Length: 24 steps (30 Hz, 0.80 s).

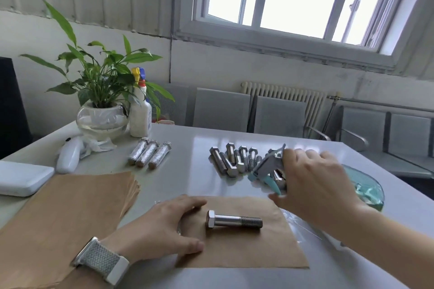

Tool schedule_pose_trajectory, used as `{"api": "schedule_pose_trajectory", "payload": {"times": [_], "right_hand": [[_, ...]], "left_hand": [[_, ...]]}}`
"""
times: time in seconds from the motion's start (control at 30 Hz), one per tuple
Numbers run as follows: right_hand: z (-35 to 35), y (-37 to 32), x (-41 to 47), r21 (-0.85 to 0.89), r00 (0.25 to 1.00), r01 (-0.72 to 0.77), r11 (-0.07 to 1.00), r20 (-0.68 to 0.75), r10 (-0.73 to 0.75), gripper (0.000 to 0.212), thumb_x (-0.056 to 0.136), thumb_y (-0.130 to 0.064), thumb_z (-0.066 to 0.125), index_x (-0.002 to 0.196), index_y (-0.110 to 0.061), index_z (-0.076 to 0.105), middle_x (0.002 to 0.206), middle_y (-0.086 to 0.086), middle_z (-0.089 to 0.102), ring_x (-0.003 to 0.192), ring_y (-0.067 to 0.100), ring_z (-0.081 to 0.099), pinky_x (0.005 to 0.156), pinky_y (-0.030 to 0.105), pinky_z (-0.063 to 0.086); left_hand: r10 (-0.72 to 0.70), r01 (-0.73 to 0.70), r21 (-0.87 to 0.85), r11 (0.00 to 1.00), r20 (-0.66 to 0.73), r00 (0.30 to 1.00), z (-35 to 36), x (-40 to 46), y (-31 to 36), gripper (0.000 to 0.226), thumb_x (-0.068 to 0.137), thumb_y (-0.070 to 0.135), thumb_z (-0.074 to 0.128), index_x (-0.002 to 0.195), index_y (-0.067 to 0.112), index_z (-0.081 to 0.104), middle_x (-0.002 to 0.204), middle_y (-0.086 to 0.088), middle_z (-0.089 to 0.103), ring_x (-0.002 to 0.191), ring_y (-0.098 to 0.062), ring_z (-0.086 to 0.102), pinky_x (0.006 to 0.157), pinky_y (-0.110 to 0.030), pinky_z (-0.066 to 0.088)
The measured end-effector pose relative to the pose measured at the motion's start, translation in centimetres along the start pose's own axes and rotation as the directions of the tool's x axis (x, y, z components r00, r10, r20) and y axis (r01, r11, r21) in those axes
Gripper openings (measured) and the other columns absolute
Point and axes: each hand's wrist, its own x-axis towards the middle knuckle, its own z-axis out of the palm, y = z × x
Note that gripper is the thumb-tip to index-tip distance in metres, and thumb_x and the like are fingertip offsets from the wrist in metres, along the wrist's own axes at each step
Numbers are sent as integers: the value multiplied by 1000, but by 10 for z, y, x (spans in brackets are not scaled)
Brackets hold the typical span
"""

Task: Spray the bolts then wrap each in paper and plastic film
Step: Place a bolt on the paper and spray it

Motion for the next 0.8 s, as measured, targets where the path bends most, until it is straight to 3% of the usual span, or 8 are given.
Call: {"api": "schedule_pose_trajectory", "payload": {"times": [0.17, 0.23, 0.4, 0.57, 0.8], "right_hand": [[-2, -3, -10, -48, 999, 42, 998, 29, -41, 69, 39, -57, 89, 72, -8, 55, 57, 7, 51, 47, 23, 47, 52, 34, 34], [-1, -8, -11, -74, 997, 50, 996, 64, -46, 66, 40, -55, 89, 74, -8, 57, 59, 8, 53, 49, 25, 50, 54, 34, 38], [-3, -16, -12, -134, 986, 100, 986, 148, -80, 41, 73, -47, 70, 94, -15, 55, 80, 5, 61, 69, 25, 58, 66, 37, 40], [-3, -9, -16, -47, 995, 50, 998, 89, -46, 66, 40, -56, 90, 74, -10, 57, 61, 7, 55, 52, 27, 53, 55, 36, 40], [6, 2, -23, -63, 997, 68, 996, 41, -66, 52, 40, -30, 90, 70, -7, 56, 56, 10, 51, 47, 27, 50, 51, 36, 41]], "left_hand": [[-8, 8, -7, 1000, -5, 1000, 2, 0, -2, 74, 70, 56, 74, 135, 53, 37, 129, 40, 40, 121, 20, 35, 100, -2, 24], [-11, 11, -13, 1000, -1, 1000, 2, 0, -2, 74, 70, 57, 74, 135, 53, 38, 129, 39, 40, 122, 18, 36, 104, -7, 26], [-10, 10, -22, 1000, 10, 1000, 2, 0, -3, 74, 71, 57, 74, 135, 52, 38, 130, 37, 42, 123, 17, 37, 108, -13, 29], [1, -1, -31, 1000, -2, 1000, 2, 0, -5, 72, 71, 54, 76, 133, 52, 39, 127, 41, 41, 119, 25, 34, 97, 3, 23], [-11, 11, -29, 1000, 14, 1000, 2, 1, -3, 69, 71, 55, 75, 130, 55, 39, 126, 40, 41, 120, 22, 36, 102, -4, 27]]}}
